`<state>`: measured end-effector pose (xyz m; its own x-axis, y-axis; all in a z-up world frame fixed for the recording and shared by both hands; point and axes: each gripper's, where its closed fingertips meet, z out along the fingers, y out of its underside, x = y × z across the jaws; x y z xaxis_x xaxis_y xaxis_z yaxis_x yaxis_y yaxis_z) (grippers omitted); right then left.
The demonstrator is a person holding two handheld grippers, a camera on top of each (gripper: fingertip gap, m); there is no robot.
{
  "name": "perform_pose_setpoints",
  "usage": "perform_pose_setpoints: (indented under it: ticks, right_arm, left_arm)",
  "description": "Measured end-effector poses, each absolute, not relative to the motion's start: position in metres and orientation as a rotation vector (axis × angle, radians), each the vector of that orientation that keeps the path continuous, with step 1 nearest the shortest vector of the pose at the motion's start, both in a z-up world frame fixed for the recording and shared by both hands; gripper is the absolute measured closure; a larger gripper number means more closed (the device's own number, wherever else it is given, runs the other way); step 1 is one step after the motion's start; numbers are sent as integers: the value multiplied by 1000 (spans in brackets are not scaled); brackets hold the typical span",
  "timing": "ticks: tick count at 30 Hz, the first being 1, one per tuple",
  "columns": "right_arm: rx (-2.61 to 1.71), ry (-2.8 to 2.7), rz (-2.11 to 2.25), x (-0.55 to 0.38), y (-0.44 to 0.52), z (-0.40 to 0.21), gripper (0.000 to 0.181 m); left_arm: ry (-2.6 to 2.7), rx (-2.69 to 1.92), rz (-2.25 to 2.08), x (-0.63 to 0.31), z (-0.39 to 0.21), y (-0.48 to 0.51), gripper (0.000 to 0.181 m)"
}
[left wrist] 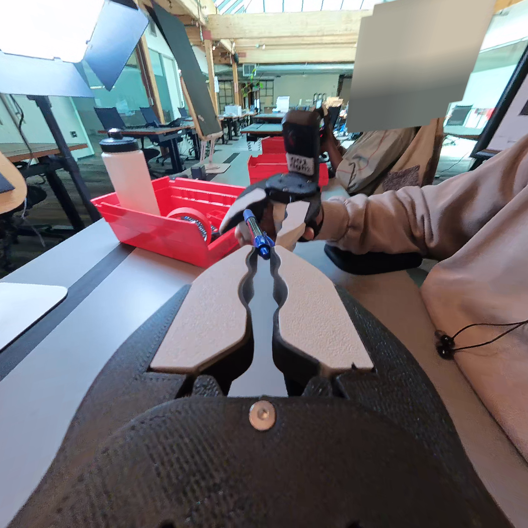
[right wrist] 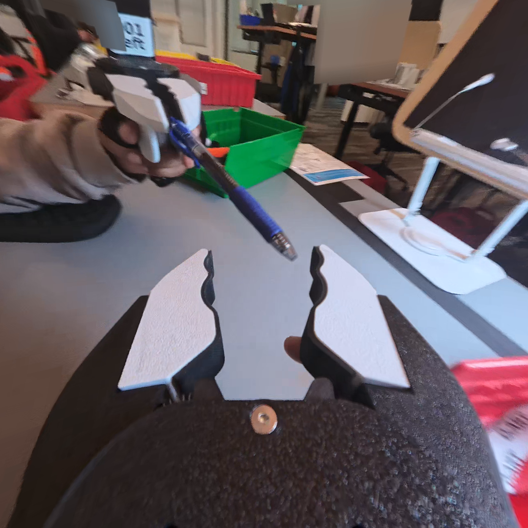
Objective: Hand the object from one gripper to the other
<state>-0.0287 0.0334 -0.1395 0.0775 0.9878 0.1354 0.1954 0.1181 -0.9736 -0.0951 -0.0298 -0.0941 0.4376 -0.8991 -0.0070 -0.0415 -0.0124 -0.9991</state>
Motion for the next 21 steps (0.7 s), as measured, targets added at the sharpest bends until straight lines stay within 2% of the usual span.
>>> perform_pose_setpoints:
  ticks: [3,6,10,14,18,21]
  right_arm:
    - [-1233,-1358,708,-21,46,-135,116]
    - [-1152,-1511,515,-29,32,-155,125]
    - [-1000,-1690,194,-41,21,-189,171]
    - [-1128,-1652,496,-46,10,-185,171]
    - [-1201,-1514,927,-51,-12,-167,172]
    - [-1205,-1437,1198,-59,-36,-152,171]
  left_arm:
    - [916,-1522,-804,-95,-116,-20,173]
    - [946,-1561,-837,-80,-130,-21,173]
    - [992,-1564,-822,-66,-131,-29,173]
    - [937,-1434,-821,-68,-111,-33,175]
    - [869,-1377,-918,-67,-101,-36,147]
    - [895,-1372,-943,-51,-109,-41,143]
